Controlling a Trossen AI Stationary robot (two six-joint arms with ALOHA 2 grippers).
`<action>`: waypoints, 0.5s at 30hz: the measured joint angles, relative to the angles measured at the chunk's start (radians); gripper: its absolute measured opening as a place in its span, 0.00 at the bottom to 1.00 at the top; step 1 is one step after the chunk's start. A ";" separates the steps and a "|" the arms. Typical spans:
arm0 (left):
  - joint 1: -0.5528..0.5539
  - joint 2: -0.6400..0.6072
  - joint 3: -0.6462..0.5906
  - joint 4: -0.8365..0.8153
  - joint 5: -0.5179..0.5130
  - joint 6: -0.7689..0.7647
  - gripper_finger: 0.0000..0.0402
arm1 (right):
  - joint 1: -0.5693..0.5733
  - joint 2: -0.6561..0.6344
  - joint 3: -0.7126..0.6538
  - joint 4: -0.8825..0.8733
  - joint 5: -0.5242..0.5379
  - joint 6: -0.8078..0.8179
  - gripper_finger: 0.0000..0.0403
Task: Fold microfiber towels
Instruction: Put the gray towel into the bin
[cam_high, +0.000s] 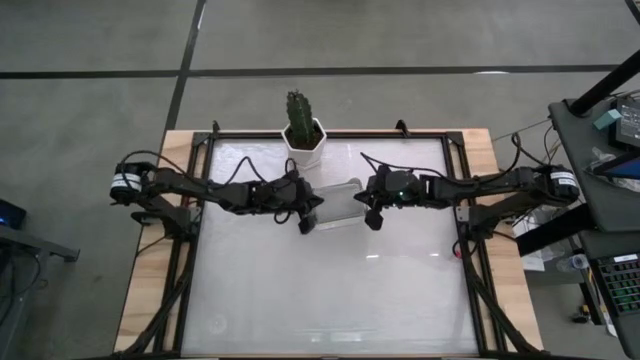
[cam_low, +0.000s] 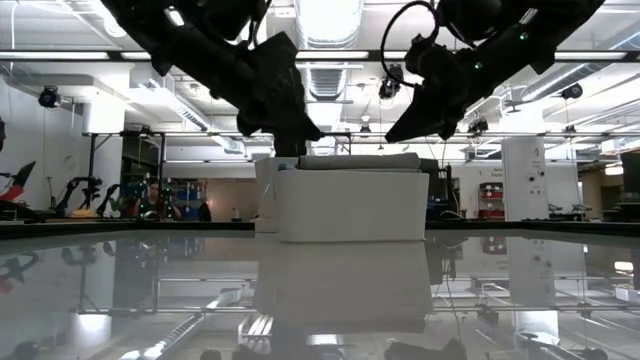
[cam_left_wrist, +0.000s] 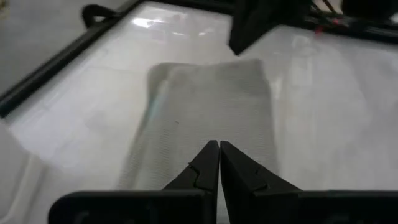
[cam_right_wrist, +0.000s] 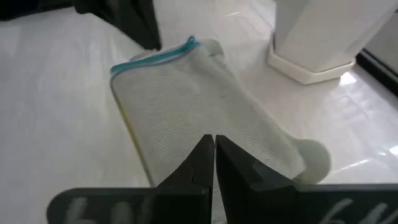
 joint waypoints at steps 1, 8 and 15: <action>-0.010 0.000 0.000 -0.003 0.005 0.007 0.00 | 0.008 0.001 -0.001 0.003 0.000 0.007 0.02; -0.069 0.022 0.000 -0.001 0.062 0.023 0.00 | 0.038 0.003 -0.020 0.004 0.000 0.036 0.02; -0.070 0.049 0.000 0.000 0.060 0.016 0.00 | 0.040 0.003 -0.042 0.006 0.001 0.067 0.02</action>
